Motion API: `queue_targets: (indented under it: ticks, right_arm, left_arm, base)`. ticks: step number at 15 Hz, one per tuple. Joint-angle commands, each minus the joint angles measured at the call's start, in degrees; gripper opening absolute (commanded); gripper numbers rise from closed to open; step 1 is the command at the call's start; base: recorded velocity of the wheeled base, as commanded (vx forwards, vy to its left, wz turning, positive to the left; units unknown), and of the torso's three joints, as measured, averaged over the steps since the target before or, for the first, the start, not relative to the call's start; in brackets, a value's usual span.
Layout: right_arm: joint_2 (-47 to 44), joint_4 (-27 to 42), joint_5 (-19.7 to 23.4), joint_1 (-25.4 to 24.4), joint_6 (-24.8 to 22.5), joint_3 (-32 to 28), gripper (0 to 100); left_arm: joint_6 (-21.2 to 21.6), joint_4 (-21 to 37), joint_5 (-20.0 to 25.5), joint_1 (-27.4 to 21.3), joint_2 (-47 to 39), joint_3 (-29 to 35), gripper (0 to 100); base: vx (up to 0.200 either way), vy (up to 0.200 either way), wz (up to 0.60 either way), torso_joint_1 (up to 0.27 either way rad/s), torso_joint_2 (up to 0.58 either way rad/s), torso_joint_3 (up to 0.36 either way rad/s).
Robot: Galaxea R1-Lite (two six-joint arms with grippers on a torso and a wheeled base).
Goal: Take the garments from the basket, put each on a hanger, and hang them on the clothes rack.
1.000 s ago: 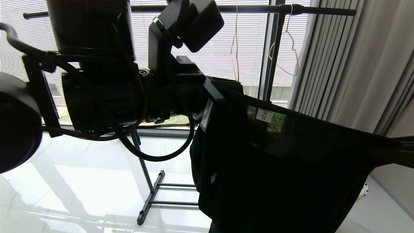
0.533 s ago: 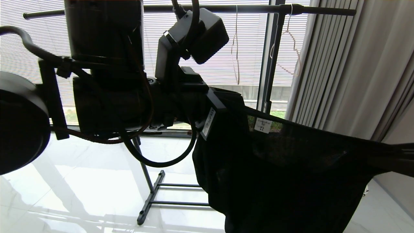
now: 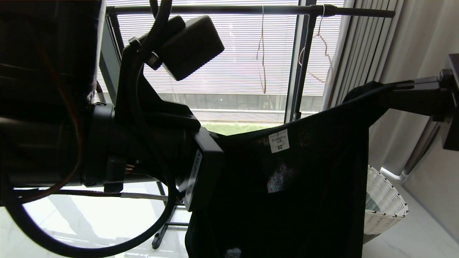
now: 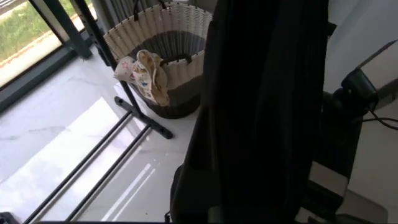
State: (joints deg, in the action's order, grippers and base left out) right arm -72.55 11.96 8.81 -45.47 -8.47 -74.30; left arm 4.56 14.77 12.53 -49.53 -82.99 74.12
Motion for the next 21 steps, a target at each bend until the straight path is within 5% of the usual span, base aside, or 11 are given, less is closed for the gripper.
queue_targets:
  ticks: [1, 8, 10, 11, 12, 21]
  right_arm:
    - [-3.7, 0.0, 0.1, 0.2, -0.1, -2.7, 0]
    - [-5.1, 0.2, 0.0, 0.2, -0.1, -4.0, 0]
    - [-4.0, 0.7, 0.0, 0.2, -0.1, -3.7, 0]
    - [-0.9, 4.4, 0.0, 0.1, -0.1, -2.6, 0]
    - [0.9, 6.8, 0.1, -0.1, -0.1, -1.8, 0]
    - [2.8, 8.4, -0.2, -1.0, -0.1, 0.5, 0]
  left_arm:
    - [-1.6, 0.0, -0.1, -3.4, 1.7, -0.5, 0]
    - [-1.3, 0.1, -0.2, -4.1, 4.4, -3.4, 0]
    - [-0.3, -0.1, -0.4, -1.5, 4.0, -2.6, 0]
    - [5.1, -0.3, 0.3, 5.4, 0.7, 1.2, 0]
    - [5.7, -0.3, 1.5, 7.4, -0.8, 3.7, 0]
    - [5.9, -0.3, 3.7, 8.0, -1.8, 4.7, 0]
  base:
    - [0.000, 0.000, 0.00, 0.000, 0.00, 0.000]
    - [0.000, 0.000, 0.00, 0.000, 0.00, 0.000]
    - [0.000, 0.000, 0.00, 0.000, 0.00, 0.000]
    - [0.000, 0.000, 0.00, 0.000, 0.00, 0.000]
    - [0.000, 0.000, 0.00, 0.000, 0.00, 0.000]
    - [0.000, 0.000, 0.00, 0.000, 0.00, 0.000]
